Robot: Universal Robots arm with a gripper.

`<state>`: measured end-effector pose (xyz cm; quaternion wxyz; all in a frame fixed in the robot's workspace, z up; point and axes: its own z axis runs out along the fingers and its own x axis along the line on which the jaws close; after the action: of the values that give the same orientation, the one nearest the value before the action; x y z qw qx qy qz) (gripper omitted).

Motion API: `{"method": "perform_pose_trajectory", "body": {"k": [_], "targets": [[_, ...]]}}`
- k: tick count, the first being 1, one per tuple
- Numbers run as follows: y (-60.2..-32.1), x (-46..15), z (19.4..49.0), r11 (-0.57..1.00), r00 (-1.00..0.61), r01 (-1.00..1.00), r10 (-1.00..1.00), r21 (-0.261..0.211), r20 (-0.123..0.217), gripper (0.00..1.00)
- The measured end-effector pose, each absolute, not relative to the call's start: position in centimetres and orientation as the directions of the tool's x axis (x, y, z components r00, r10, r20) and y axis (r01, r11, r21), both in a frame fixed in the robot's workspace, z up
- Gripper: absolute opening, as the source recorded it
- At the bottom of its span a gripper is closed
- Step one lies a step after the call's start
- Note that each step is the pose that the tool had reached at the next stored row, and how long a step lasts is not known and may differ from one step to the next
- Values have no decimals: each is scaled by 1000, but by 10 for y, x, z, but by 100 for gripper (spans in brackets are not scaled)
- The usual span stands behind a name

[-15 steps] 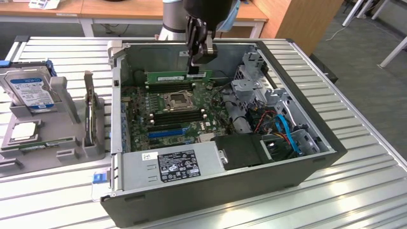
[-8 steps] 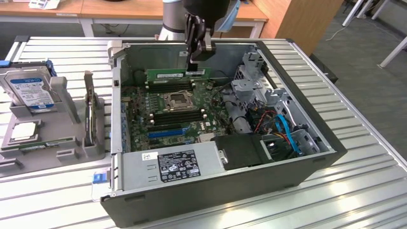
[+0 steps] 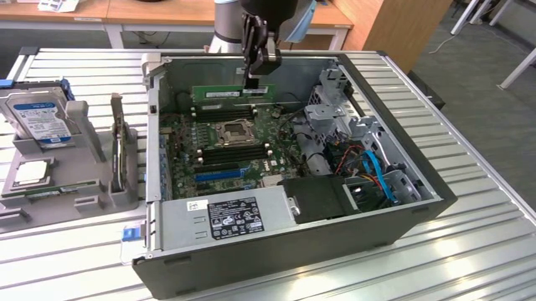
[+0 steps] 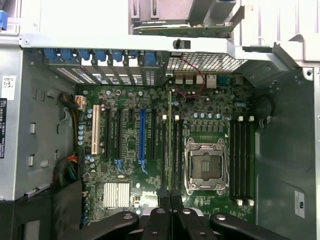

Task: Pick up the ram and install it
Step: 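Pick up the ram and move it above insertion slot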

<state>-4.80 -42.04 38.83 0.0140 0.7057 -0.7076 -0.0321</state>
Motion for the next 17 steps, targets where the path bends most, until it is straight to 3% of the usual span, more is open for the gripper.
{"method": "perform_pose_trajectory", "body": {"k": [17], "targets": [[-405, -48, 388, 5, -7, -998, -1000, 65, -26, 11]]}}
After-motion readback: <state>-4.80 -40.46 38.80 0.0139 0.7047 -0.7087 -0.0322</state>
